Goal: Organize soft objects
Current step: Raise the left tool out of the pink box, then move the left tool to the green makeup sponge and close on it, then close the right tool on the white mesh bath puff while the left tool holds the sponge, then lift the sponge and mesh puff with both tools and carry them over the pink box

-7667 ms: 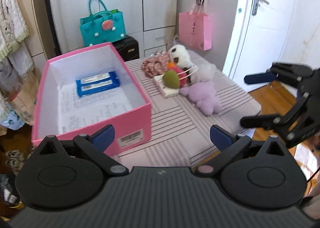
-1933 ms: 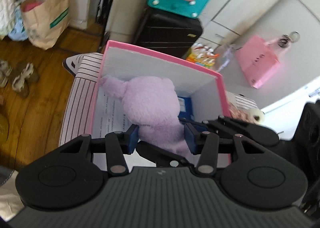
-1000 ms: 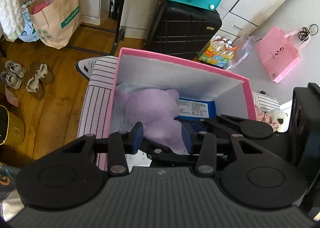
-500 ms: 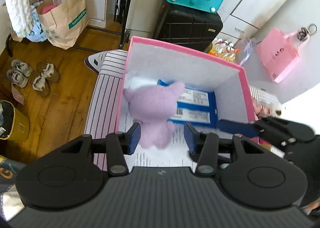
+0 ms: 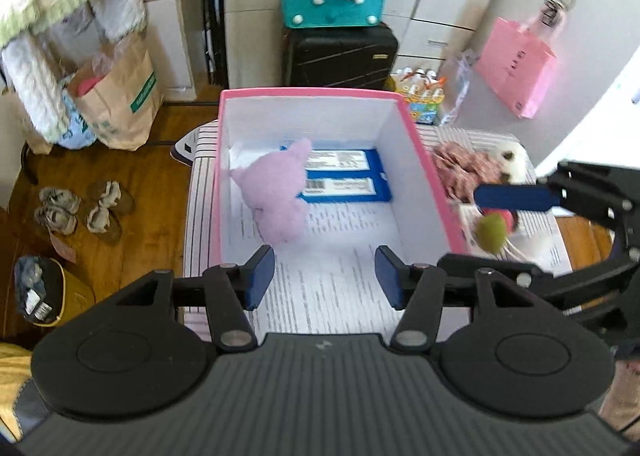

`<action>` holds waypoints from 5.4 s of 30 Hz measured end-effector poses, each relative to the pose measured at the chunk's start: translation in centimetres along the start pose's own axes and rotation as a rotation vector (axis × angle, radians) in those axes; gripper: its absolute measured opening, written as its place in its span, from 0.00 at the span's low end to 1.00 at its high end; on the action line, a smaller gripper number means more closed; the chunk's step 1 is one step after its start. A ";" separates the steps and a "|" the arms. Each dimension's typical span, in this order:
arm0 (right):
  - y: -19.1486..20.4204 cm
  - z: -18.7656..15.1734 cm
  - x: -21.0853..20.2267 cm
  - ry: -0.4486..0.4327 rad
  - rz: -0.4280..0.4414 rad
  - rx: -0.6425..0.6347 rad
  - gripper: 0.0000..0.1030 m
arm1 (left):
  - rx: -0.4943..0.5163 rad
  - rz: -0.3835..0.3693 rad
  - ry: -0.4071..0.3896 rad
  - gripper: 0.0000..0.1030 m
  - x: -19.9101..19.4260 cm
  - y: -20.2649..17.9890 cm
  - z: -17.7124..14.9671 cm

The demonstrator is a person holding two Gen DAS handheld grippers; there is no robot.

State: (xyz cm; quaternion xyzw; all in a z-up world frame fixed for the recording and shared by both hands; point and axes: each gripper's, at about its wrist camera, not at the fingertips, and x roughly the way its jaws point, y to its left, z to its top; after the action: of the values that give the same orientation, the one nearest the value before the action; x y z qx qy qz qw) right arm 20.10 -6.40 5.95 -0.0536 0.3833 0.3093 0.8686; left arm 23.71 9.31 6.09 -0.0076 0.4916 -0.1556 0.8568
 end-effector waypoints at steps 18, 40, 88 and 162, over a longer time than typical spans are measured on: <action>2.6 -5.2 -10.2 -0.122 -0.040 -0.089 0.62 | 0.213 0.004 -0.018 0.62 -6.1 -7.0 -6.0; -1.2 -16.6 -14.3 -0.186 -0.080 0.031 0.66 | 0.430 -0.048 -0.145 0.70 -5.4 -14.4 -13.6; -14.5 -25.6 -3.1 -0.248 -0.277 0.038 0.87 | 0.207 -0.044 -0.248 0.59 15.0 -21.7 -6.1; -8.3 -23.0 -8.0 -0.076 -0.225 0.170 0.25 | 0.176 -0.379 -0.033 0.35 8.1 -17.9 -11.6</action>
State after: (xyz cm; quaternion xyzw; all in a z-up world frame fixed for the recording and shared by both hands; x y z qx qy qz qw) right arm 6.27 -24.59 -5.76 -0.0105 0.3665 0.1780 0.9132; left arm 13.09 -8.37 -3.75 -0.0277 0.4519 -0.3561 0.8174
